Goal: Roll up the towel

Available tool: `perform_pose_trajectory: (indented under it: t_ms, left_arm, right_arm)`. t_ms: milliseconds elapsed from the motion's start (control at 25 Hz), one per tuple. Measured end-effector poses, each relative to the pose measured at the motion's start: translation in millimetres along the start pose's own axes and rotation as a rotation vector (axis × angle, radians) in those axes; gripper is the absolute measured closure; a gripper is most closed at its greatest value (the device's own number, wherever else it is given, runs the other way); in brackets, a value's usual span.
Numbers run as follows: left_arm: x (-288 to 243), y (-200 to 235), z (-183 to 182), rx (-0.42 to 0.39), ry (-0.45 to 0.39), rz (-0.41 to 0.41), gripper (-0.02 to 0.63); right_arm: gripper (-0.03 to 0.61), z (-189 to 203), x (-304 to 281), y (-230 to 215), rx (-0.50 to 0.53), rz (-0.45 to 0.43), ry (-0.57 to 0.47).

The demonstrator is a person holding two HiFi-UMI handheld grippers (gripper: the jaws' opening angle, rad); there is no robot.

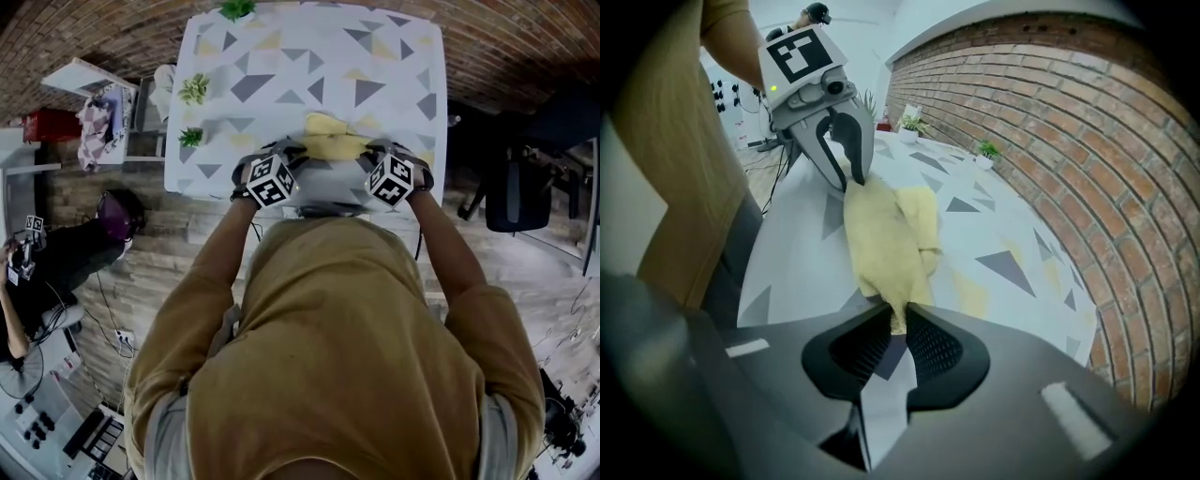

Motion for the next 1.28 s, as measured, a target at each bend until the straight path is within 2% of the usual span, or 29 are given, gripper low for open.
perform_pose_trajectory:
  t_ms: [280, 640, 840, 1040, 1280]
  left_arm:
    - [6, -12, 4, 0.021, -0.009, 0.013, 0.488]
    - [18, -12, 3, 0.077, -0.041, 0.082, 0.495]
    - [27, -5, 1, 0.117, -0.069, 0.141, 0.495]
    - [31, 8, -1, 0.173, -0.086, 0.250, 0.497]
    - [28, 25, -1, 0.163, -0.077, 0.290, 0.499]
  right_arm:
    - [0.526, 3, 6, 12, -0.036, -0.042, -0.008]
    - [0.528, 7, 18, 18, -0.104, -0.123, -0.012]
    - [0.528, 8, 26, 14, -0.157, -0.164, -0.025]
    - [0.528, 4, 34, 1, -0.216, -0.229, -0.041]
    - [0.529, 0, 40, -10, -0.225, -0.235, -0.042]
Point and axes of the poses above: the fingertips, and each gripper's own axes: x backward along the fingers, y to its left, z out of its underside, the point moved 9 cm from there along x, backward along the fingers, and after that the axes turned 4 degrees about y, right-handed, at the moved point
